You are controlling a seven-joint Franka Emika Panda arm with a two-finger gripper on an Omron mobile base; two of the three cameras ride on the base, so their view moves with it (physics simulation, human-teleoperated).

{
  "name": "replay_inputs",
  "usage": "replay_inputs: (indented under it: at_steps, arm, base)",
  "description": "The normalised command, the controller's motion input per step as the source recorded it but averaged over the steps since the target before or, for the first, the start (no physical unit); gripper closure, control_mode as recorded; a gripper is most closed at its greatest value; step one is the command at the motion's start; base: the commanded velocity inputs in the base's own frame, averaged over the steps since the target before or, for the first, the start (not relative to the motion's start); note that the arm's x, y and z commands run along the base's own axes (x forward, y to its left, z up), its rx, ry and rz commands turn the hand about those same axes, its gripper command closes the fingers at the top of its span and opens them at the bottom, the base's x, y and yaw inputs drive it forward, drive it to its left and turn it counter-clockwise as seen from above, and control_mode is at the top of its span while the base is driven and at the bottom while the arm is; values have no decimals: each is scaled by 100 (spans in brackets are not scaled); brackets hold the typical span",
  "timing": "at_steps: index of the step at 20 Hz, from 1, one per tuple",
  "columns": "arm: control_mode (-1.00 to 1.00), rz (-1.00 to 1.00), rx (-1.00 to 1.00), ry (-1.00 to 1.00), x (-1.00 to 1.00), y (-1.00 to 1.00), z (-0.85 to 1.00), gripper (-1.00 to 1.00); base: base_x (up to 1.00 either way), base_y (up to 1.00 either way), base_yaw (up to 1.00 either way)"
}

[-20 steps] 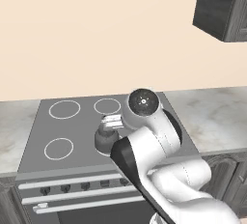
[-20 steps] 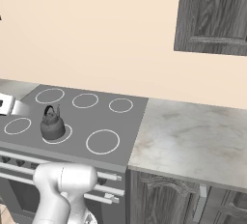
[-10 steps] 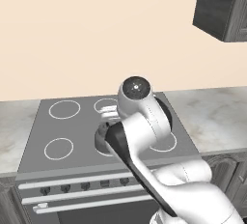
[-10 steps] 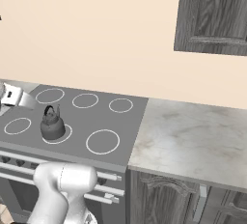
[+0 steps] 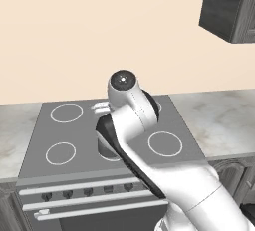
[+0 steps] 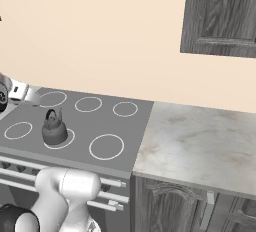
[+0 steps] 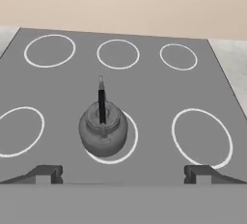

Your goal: The kettle is done boiling. Turn off the stove, then wait for 300 timesteps before moving the kettle to the dining table.

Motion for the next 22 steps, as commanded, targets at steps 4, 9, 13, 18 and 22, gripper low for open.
replay_inputs:
  at_steps: [4,9,13,18,22]
  arm:
    - [-100,0,-2,6,53,6,-10,-100]
    - [-100,0,-1,6,48,1,-15,-100]
    - [-100,0,-3,6,42,6,-17,-100]
    - [-100,0,-1,2,33,8,-16,-100]
    - [-100,2,-1,0,27,7,-37,-100]
  base:
    - [0,0,0]
    - [0,0,0]
    - [0,0,0]
    - [0,0,0]
    - [0,0,0]
